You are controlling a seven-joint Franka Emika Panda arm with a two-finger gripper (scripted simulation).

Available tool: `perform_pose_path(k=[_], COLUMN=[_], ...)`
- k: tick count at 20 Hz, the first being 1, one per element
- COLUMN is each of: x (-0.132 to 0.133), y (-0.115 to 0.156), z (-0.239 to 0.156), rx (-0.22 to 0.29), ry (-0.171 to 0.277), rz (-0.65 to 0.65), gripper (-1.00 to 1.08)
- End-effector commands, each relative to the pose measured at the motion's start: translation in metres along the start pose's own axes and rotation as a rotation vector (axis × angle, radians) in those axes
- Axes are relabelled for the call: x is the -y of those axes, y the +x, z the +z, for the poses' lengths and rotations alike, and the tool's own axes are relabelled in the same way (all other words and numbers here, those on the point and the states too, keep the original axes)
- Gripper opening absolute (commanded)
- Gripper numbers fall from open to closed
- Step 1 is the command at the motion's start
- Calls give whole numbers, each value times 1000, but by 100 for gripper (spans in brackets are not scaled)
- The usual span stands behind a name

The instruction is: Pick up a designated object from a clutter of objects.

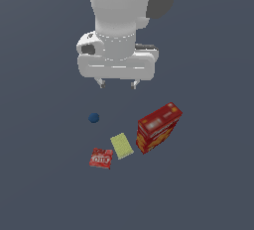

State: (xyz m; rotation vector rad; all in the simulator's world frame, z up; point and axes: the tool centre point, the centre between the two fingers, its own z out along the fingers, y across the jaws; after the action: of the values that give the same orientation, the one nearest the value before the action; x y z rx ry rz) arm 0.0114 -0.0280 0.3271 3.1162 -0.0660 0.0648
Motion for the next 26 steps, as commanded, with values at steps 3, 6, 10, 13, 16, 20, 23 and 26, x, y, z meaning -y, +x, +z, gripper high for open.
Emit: perform_pose_path(k=[3, 6, 10, 13, 16, 20, 23, 26], x=[1, 6, 14, 15, 14, 13, 11, 9], y=[0, -1, -3, -3, -2, 0, 4, 9], z=[-1, -4, -10, -11, -10, -7, -3, 3], rx=[-1, -3, -8, -9, -8, -7, -5, -2], ry=[1, 5, 12, 13, 12, 8, 3, -3], rz=[-4, -22, -51, -55, -55, -75, -104, -144], gripper=[100, 100, 100, 100, 100, 100, 100, 100])
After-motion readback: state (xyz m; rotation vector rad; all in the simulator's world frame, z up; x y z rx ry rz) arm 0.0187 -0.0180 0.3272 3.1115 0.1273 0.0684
